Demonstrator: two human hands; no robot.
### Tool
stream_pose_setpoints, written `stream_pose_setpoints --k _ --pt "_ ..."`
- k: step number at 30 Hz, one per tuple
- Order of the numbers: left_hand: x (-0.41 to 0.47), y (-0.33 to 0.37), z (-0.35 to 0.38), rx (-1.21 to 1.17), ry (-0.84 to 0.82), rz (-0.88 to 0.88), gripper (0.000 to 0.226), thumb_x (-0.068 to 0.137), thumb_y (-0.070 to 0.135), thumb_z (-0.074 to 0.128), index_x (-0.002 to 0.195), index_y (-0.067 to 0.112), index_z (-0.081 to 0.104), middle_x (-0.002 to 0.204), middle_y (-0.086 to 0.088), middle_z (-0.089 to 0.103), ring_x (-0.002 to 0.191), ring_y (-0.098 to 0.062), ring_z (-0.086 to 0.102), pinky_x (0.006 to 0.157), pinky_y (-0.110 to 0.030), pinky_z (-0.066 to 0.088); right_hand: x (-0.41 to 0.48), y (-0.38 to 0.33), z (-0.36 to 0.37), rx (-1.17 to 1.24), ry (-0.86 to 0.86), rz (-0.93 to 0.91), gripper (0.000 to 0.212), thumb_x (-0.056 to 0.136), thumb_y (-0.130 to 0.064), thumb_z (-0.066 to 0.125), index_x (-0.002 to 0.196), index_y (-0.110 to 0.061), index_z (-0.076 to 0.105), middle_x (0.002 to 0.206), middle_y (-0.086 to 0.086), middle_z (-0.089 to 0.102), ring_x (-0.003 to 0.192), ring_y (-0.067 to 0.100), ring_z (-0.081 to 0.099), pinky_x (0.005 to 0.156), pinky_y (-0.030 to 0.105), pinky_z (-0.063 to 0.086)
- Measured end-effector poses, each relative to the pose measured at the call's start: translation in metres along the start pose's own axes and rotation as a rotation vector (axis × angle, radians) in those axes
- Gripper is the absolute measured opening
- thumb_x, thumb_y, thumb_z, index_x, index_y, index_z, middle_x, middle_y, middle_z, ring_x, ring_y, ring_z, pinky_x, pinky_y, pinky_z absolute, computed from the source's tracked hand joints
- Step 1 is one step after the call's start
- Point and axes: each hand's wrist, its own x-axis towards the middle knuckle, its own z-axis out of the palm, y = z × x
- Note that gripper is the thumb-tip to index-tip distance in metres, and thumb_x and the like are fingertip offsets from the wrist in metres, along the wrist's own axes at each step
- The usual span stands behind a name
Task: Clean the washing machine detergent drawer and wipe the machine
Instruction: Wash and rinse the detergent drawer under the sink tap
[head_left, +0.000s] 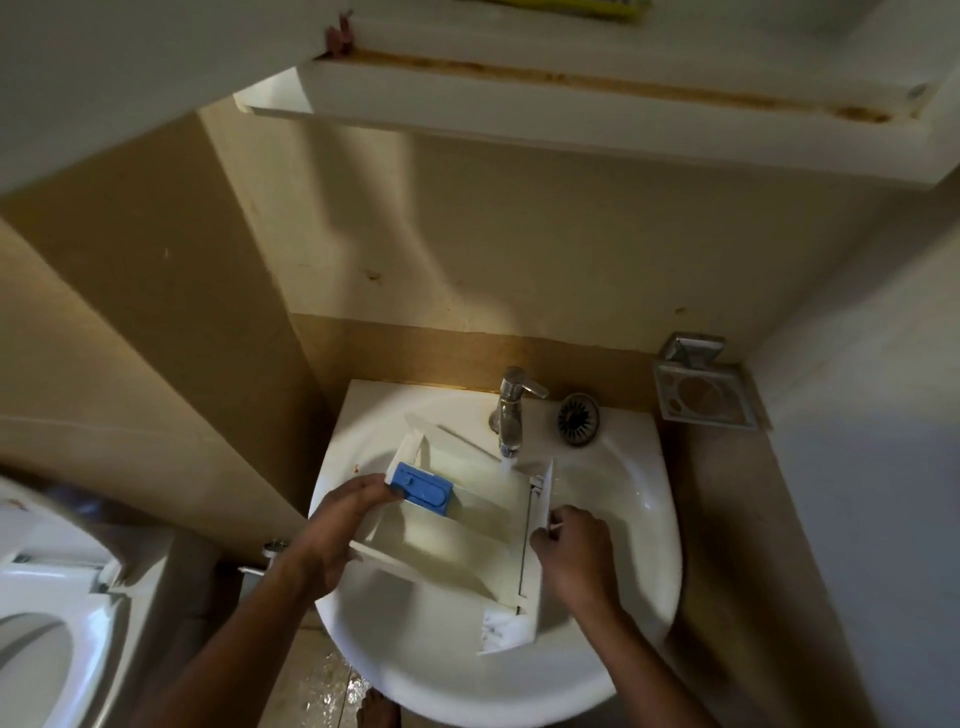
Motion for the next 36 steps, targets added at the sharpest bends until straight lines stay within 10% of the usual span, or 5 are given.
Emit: stream_pose_setpoints --k 7,12,18,27,36 --pt "-0.015 -0.001 -0.002 -0.103 0.091 0.000 0.070 0.045 0.042 0.081 0.106 0.010 0.075 0.109 -0.021 0.073 0.094 -0.036 0.068 0.087 -0.045 0.055 -0.004 -0.013 0.001 -0.114 -0.028 -0.016 0.013 0.084 -0.019 0.061 0.083 -0.008 0.068 0.082 0.006 0.071 0.077 0.023 0.069 0.062 0.028 0.052" --pt "-0.017 -0.003 0.015 -0.074 0.114 -0.016 0.042 0.073 0.033 0.075 0.109 0.012 0.071 0.109 -0.021 0.072 0.088 -0.032 0.067 0.079 -0.041 0.054 -0.001 -0.010 -0.005 -0.212 -0.023 0.032 0.015 0.090 -0.016 0.056 0.093 -0.007 0.067 0.093 0.008 0.070 0.085 0.024 0.069 0.061 0.025 0.044" --pt "-0.022 0.003 0.024 0.004 0.049 -0.020 0.072 0.042 0.048 0.077 0.106 0.015 0.074 0.099 -0.009 0.072 0.087 -0.028 0.065 0.078 -0.038 0.049 0.005 -0.002 -0.014 -0.208 0.025 0.073 0.013 0.087 -0.017 0.059 0.089 -0.008 0.068 0.093 0.009 0.072 0.083 0.026 0.069 0.065 0.029 0.054" --pt "-0.025 -0.012 0.027 -0.151 0.104 -0.092 0.034 0.078 0.029 0.076 0.107 0.012 0.075 0.100 -0.015 0.070 0.081 -0.029 0.064 0.075 -0.040 0.052 0.003 -0.007 -0.022 -0.308 0.010 -0.011 0.014 0.089 -0.019 0.059 0.093 -0.009 0.067 0.098 0.010 0.070 0.091 0.028 0.068 0.062 0.024 0.039" --pt "-0.040 0.017 0.039 -0.090 0.119 0.115 0.031 0.091 0.038 0.068 0.113 0.017 0.068 0.111 -0.010 0.072 0.101 -0.032 0.069 0.082 -0.047 0.060 0.008 0.018 -0.005 -0.066 -0.118 0.051 0.045 0.081 -0.001 0.055 0.050 -0.016 0.026 0.047 -0.003 0.028 0.041 0.013 0.030 0.042 0.025 0.020"
